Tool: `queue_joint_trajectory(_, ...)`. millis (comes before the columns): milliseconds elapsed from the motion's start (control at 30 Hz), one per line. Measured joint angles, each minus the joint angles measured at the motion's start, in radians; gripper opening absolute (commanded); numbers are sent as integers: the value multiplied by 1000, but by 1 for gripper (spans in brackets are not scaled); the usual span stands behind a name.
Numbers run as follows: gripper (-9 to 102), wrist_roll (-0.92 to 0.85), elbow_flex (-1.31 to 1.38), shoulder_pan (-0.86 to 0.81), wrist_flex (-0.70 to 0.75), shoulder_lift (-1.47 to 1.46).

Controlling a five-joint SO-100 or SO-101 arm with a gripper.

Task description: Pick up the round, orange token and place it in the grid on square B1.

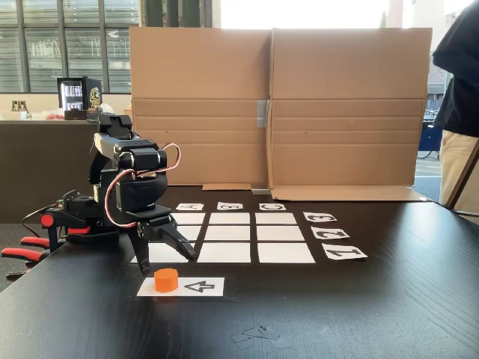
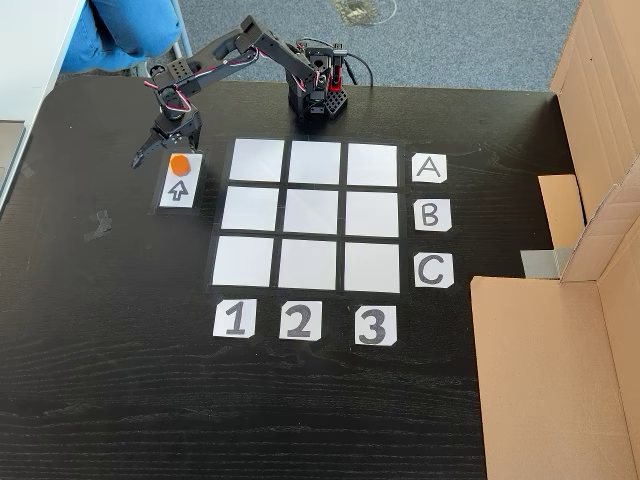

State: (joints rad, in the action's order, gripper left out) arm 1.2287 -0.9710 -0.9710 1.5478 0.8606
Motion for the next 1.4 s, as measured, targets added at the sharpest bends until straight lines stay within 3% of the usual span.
queue_joint_trajectory(400,70,-2,43,31,0,-34)
queue_joint_trajectory(500,44,-2,61,37,0,-43)
queue_joint_trajectory(633,0,-26,74,38,-3,-52)
queue_joint_trajectory(1400,-1,-34,60,-9,-2,20)
